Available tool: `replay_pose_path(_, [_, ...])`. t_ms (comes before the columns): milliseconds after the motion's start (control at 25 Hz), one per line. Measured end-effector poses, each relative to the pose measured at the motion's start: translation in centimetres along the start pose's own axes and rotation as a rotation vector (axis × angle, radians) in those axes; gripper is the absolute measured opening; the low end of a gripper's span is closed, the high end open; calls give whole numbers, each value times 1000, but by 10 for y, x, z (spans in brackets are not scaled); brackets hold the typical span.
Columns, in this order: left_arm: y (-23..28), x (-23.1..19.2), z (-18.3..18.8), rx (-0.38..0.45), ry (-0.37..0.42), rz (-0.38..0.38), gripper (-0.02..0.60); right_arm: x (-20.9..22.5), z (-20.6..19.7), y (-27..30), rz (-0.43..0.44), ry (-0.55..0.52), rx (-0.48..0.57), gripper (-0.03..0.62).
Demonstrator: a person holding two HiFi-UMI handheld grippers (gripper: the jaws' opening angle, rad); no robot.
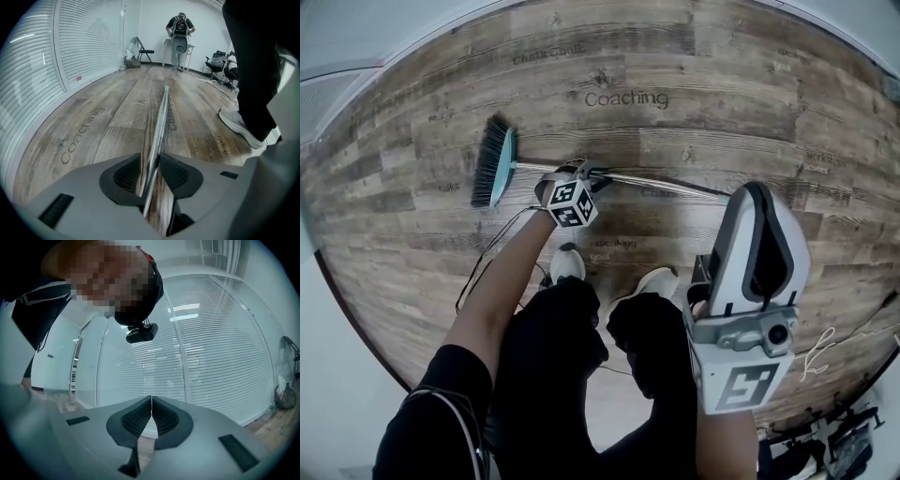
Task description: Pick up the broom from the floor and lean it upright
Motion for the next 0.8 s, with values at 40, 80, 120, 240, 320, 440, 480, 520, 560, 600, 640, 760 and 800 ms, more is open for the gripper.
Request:
replay_pose_path(40, [2, 1, -1, -13, 14, -11, 135, 2, 1, 3, -8, 8, 3, 20])
replay_pose_path(80, [4, 2, -3, -34, 29, -22, 135, 4, 2, 5, -15, 16, 6, 20])
replay_pose_path(120, [6, 4, -5, -56, 45, -33, 135, 6, 3, 8, -22, 22, 8, 19])
replay_pose_path(240, [12, 4, -7, -92, 60, -45, 140, 12, 5, 14, -40, 35, 16, 20])
replay_pose_path(320, [14, 1, -7, -105, 55, -48, 123, 15, 6, 17, -50, 41, 19, 20])
replay_pose_path(440, [11, -1, -4, -142, 82, -51, 113, 19, 6, 17, -59, 54, 18, 20])
replay_pose_path(480, [8, 1, -2, -148, 86, -53, 112, 18, 7, 15, -60, 61, 15, 20])
replay_pose_path(520, [4, 4, 0, -150, 84, -57, 110, 18, 7, 12, -60, 70, 10, 20])
replay_pose_path(560, [0, 7, 2, -149, 78, -62, 110, 17, 6, 9, -60, 82, 2, 20])
replay_pose_path(600, [-4, 9, 4, -148, 72, -66, 109, 16, 6, 5, -63, 96, -5, 20])
replay_pose_path(640, [-9, 11, 7, -148, 66, -70, 109, 15, 5, 2, -69, 110, -13, 20])
replay_pose_path(760, [-27, 17, 17, -158, 51, -82, 106, 10, 2, -10, -93, 135, -44, 20])
replay_pose_path(800, [-35, 22, 21, -161, 46, -86, 104, 8, 1, -15, -102, 137, -62, 20])
Point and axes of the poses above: the fingertips, and each gripper's own axes: y forward along the fingers, x to its right, z out of its top, the point moved 6 cm from there along -y, backward along the fingers, and after that the axes turned 11 degrees about -z, right-handed, at the moved point
